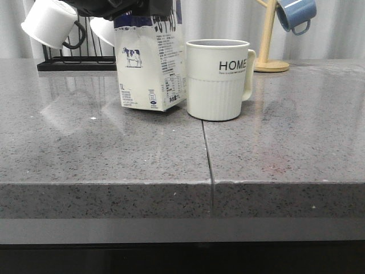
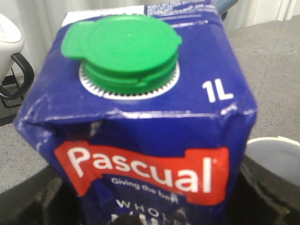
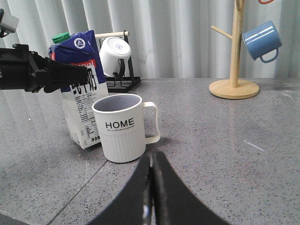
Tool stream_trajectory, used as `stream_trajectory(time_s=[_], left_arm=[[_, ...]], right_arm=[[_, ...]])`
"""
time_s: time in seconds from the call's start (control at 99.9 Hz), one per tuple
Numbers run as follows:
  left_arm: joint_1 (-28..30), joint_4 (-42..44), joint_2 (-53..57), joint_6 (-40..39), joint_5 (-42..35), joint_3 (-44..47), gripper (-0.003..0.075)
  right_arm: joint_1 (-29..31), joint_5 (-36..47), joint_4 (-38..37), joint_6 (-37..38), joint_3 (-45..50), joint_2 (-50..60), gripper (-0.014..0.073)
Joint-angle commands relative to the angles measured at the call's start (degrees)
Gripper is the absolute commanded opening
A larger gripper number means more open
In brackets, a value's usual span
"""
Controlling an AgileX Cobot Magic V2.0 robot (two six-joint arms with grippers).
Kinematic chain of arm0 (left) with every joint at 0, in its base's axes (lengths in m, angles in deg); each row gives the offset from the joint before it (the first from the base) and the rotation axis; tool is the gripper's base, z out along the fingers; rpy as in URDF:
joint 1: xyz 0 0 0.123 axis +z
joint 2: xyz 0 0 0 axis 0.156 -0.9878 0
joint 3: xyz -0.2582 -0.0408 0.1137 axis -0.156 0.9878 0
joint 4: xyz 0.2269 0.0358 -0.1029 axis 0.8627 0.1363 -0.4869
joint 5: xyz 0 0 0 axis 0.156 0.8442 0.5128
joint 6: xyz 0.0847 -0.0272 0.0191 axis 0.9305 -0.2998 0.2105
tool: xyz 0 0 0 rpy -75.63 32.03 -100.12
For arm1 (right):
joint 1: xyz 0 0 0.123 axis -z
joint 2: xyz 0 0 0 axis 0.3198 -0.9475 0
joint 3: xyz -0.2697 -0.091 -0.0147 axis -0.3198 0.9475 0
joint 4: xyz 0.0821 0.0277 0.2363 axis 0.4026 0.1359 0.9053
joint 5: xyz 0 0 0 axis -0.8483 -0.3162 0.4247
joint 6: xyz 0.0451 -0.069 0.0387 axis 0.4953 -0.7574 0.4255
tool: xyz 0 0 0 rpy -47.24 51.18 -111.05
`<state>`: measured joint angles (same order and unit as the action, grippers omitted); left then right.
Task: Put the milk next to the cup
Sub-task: 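Carry the milk carton with the left gripper beside the mug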
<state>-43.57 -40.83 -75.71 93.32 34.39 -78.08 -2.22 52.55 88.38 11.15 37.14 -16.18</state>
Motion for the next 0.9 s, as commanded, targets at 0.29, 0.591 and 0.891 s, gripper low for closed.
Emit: stream_trajectory(time_s=[0.29, 0.591, 0.891], left_arm=[[-0.41, -0.21, 1.96, -0.72, -4.07, -2.17, 0.0470], [-0.41, -0.46, 1.96, -0.72, -3.11, -2.17, 0.0635], [-0.41, -0.71, 2.63, -0.72, -1.49, -2.17, 0.0627]], right_arm=[[0.05, 4.23, -0.72, -0.08, -1.46, -0.66, -0.0066], [0.05, 4.23, -0.72, -0.08, -1.46, -0.66, -0.0066], [0.05, 4.23, -0.72, -0.08, -1.46, -0.66, -0.0066]])
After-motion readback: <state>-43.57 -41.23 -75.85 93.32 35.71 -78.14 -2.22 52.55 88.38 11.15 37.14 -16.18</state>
